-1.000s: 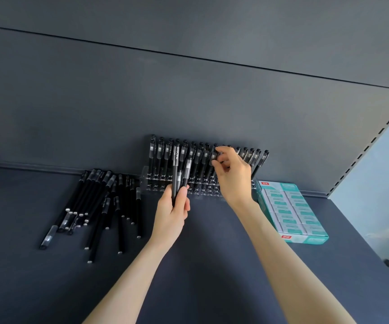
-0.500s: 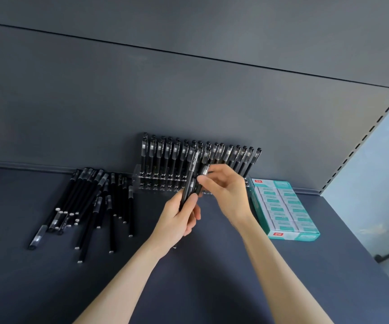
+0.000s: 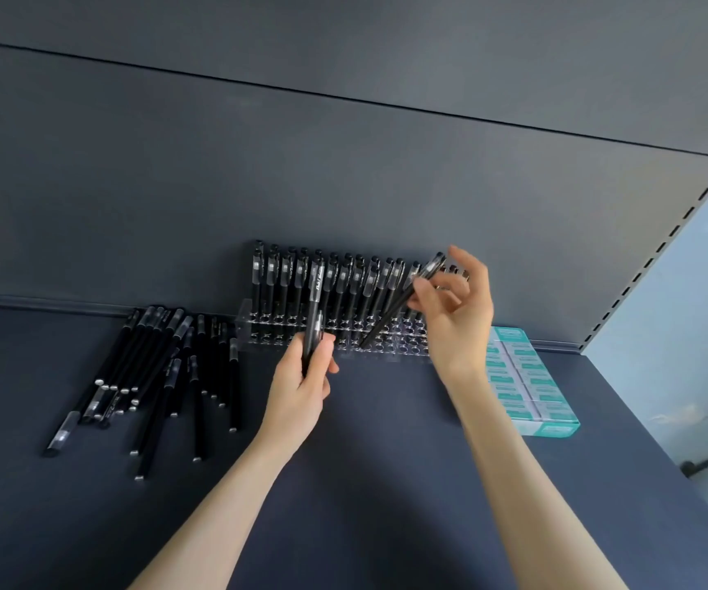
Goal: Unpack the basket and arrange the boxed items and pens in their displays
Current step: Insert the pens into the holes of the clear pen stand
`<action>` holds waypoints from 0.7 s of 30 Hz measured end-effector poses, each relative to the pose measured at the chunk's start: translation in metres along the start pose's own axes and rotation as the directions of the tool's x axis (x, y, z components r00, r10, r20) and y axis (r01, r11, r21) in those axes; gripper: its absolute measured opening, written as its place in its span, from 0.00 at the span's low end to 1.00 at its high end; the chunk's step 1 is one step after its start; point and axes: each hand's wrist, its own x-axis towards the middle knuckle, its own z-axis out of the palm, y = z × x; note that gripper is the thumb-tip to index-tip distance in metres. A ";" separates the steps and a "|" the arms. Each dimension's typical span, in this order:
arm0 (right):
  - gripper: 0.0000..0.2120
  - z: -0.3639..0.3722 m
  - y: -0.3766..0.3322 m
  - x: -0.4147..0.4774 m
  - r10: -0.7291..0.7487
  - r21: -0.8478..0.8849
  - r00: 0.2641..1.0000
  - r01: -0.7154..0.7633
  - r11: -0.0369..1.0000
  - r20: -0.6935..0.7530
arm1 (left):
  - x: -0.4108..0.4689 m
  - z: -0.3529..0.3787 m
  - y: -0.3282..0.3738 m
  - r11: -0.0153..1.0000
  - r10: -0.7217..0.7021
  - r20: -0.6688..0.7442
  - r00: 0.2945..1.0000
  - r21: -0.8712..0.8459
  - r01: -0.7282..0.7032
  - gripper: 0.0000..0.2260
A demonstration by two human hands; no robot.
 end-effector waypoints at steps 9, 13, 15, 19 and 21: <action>0.17 0.009 0.014 0.022 -0.146 -0.223 0.989 0.143 0.964 0.002 | -0.001 -0.005 0.004 0.999 -0.010 0.082 0.997 -0.045 0.014 0.09; 0.17 0.013 0.019 0.023 -0.166 -0.273 0.985 0.172 0.946 0.047 | -0.001 -0.003 0.006 0.999 -0.041 0.089 0.995 -0.029 0.044 0.10; 0.16 0.015 0.021 0.023 -0.187 -0.302 0.979 0.201 0.932 0.076 | -0.001 -0.002 0.005 0.998 -0.048 0.094 0.994 -0.025 0.050 0.11; 0.16 0.019 0.024 0.021 -0.248 -0.385 0.960 0.279 0.880 0.129 | -0.002 -0.003 0.004 1.000 -0.030 0.121 0.992 0.005 0.030 0.10; 0.15 0.020 0.026 0.020 -0.251 -0.419 0.956 0.293 0.859 0.153 | -0.002 -0.004 0.005 1.000 0.000 0.126 0.992 0.030 -0.004 0.10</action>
